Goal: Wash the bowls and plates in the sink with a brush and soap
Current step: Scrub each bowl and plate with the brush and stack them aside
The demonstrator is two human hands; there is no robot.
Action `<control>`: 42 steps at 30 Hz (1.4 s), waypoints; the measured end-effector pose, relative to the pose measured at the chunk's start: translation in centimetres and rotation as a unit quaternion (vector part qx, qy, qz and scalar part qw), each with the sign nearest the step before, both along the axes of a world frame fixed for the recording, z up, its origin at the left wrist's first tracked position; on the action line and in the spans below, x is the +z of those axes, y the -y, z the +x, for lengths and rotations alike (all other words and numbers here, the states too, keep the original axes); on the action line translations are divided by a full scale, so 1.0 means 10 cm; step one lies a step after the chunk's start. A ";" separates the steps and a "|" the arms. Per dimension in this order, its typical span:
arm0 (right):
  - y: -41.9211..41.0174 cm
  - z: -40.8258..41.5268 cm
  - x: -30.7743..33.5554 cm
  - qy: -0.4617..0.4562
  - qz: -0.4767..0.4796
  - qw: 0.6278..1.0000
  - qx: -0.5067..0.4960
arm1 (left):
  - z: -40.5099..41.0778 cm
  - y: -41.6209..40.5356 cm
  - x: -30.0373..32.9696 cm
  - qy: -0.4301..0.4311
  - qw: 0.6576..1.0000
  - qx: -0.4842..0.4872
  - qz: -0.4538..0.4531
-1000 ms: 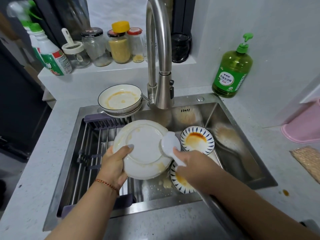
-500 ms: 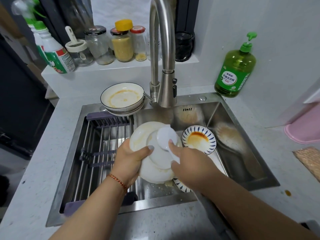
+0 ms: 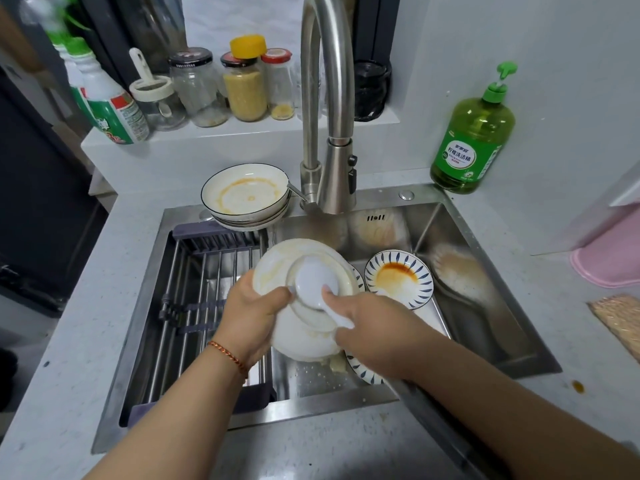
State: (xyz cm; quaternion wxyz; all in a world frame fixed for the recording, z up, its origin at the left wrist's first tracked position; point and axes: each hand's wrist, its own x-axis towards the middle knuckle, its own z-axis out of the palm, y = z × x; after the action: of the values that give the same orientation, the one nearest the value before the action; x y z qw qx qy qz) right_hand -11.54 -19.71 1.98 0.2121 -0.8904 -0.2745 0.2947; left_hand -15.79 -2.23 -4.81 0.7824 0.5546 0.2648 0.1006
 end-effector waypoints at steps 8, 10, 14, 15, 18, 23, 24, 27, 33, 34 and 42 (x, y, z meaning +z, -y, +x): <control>0.04 0.26 -0.10 0.000 -0.033 0.999 -0.038 | -0.03 -0.10 -0.03 -0.013 1.000 0.009 0.006; -0.03 0.31 -0.11 -0.018 0.003 0.998 -0.060 | -0.01 -0.08 -0.04 -0.019 1.000 0.011 0.005; -0.07 0.26 -0.16 -0.048 0.070 0.992 -0.089 | 0.02 -0.10 -0.04 -0.016 1.000 0.025 0.007; -0.06 0.22 -0.18 -0.051 0.083 0.992 -0.085 | 0.03 -0.12 -0.04 -0.016 0.999 0.026 0.008; -0.01 0.07 -0.20 -0.065 0.072 0.993 -0.064 | 0.03 -0.19 -0.05 -0.011 0.999 0.033 0.005; -0.02 0.29 -0.24 -0.008 0.023 0.996 -0.088 | 0.04 -0.18 -0.10 -0.011 1.000 -0.005 0.020; -0.07 0.33 -0.23 -0.002 0.036 0.996 -0.087 | 0.05 -0.15 -0.12 -0.013 1.000 -0.013 0.019; -0.19 0.31 -0.20 0.011 0.045 0.997 -0.058 | 0.08 -0.14 -0.11 -0.008 1.000 -0.009 0.006; -0.02 0.01 -0.30 0.026 0.017 0.999 0.009 | 0.06 -0.31 -0.07 -0.010 0.999 0.041 -0.030; 0.01 0.04 -0.32 0.033 0.007 0.999 0.001 | 0.04 -0.31 -0.08 -0.015 0.998 0.050 -0.036; 0.08 0.06 -0.43 0.011 0.021 0.997 -0.068 | 0.05 -0.27 -0.08 -0.054 0.989 0.116 -0.079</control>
State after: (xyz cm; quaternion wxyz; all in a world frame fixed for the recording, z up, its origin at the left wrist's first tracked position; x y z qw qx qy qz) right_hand -10.89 -20.53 -2.28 0.2477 -0.9054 -0.2218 0.2642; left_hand -15.29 0.44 -5.59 0.7913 0.4609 0.3768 0.1393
